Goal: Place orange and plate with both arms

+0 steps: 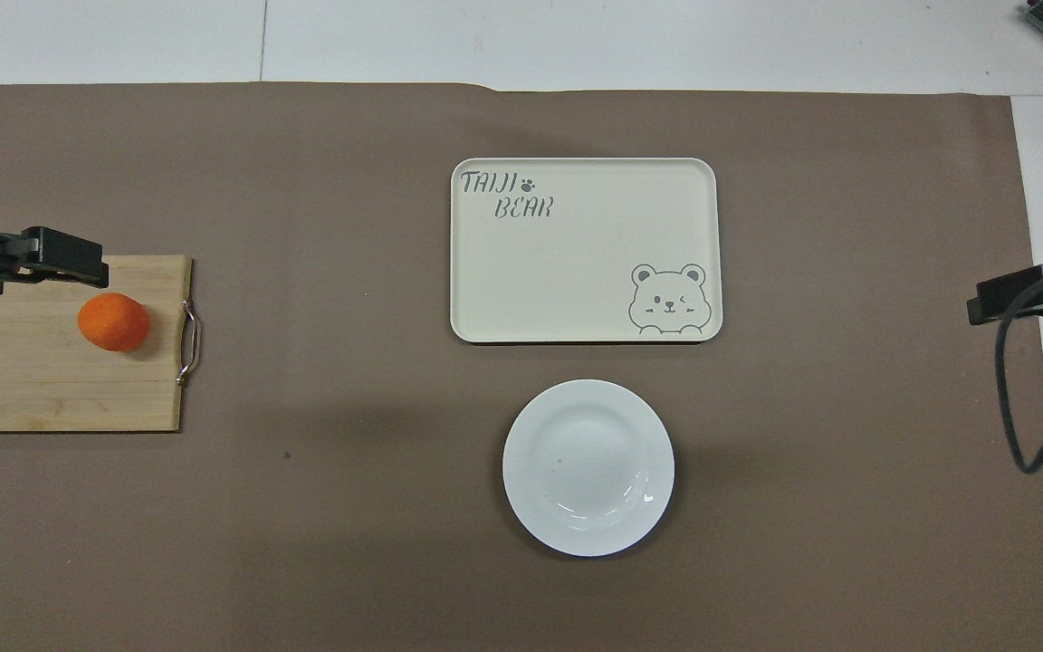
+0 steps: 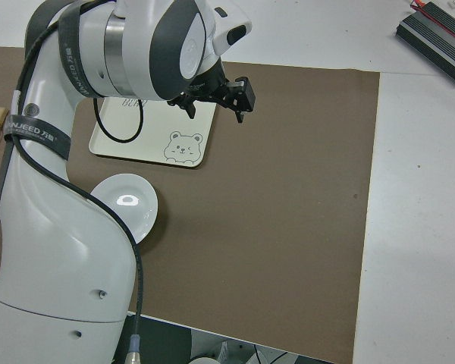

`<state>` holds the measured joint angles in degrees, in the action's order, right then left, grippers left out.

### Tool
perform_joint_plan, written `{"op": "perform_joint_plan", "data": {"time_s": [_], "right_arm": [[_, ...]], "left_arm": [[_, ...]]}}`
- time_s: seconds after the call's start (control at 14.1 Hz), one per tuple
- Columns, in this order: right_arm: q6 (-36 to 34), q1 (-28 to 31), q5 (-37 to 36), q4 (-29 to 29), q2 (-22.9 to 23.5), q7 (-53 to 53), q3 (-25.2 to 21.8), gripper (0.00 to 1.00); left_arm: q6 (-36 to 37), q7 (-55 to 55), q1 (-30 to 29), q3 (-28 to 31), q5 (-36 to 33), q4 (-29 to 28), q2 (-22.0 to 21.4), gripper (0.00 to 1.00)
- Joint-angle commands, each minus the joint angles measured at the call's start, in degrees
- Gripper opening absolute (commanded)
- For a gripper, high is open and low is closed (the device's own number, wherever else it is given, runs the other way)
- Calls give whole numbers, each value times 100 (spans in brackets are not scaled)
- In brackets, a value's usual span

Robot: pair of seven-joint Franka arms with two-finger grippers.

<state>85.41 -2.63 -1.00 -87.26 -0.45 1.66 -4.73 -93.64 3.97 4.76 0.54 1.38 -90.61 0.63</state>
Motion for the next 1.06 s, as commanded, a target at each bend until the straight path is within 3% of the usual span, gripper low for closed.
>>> {"op": "perform_joint_plan", "data": {"time_s": [0.0,0.99], "right_arm": [[-16,60,135,-72,-87,-43,34,100],[-16,60,135,-72,-87,-43,34,100]], "left_arm": [[-31,-63,60,43,-120,-44,-28,100],[-189,-46,69,34,-120,-132,-2,100]]}}
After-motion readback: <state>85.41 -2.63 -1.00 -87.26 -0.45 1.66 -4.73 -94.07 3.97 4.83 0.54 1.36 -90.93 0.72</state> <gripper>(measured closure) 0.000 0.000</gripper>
